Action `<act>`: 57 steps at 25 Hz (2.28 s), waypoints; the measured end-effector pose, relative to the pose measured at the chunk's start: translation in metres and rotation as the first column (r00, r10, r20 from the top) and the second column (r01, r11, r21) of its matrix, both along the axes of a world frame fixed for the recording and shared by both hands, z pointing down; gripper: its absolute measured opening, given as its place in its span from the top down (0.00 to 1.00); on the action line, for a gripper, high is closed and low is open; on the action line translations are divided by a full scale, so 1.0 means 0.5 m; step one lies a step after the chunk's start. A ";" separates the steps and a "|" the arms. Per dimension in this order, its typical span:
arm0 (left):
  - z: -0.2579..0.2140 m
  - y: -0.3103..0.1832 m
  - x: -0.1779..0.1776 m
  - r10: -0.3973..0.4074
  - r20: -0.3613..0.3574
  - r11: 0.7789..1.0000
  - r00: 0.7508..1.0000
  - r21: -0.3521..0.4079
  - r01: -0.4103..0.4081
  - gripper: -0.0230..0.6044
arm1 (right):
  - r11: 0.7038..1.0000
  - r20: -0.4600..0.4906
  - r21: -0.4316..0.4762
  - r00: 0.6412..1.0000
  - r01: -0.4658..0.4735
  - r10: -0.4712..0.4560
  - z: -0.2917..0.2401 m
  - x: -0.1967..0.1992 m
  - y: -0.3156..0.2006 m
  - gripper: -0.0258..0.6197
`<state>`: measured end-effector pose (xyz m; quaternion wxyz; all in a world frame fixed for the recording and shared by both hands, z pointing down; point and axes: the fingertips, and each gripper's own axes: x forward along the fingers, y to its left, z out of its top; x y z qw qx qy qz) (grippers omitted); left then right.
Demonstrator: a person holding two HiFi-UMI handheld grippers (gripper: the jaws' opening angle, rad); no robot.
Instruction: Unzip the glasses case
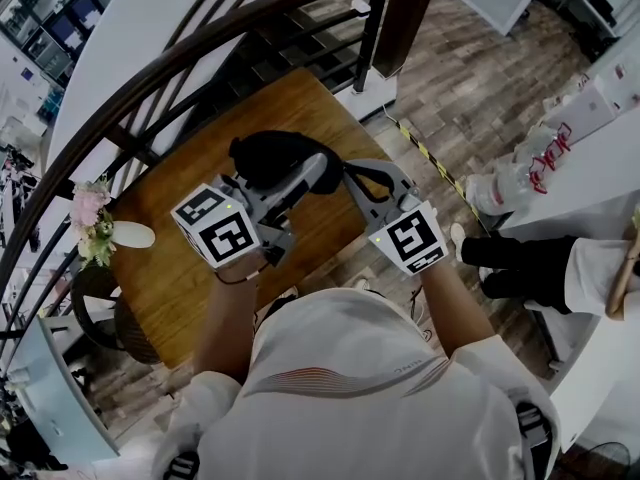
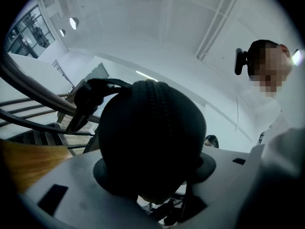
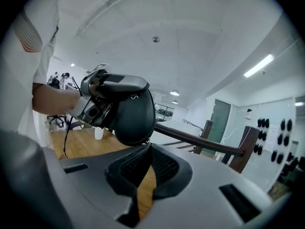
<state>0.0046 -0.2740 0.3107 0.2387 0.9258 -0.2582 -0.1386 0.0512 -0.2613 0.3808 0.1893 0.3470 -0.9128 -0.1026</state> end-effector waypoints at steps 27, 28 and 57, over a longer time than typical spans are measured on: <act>0.160 0.112 0.110 0.198 0.584 0.951 0.787 0.080 -0.298 0.56 | 0.944 -0.364 0.274 0.928 0.185 -0.076 -0.018 -0.011 0.053 0.88; 0.173 0.112 0.111 0.202 0.595 0.951 0.778 0.069 -0.300 0.56 | 0.940 -0.373 0.280 0.925 0.194 -0.080 -0.023 -0.017 0.052 0.88; 0.426 0.198 0.093 0.484 0.811 0.840 0.329 -0.324 -0.436 0.56 | 0.778 -0.818 0.247 0.555 0.577 -0.152 0.075 -0.073 0.132 0.87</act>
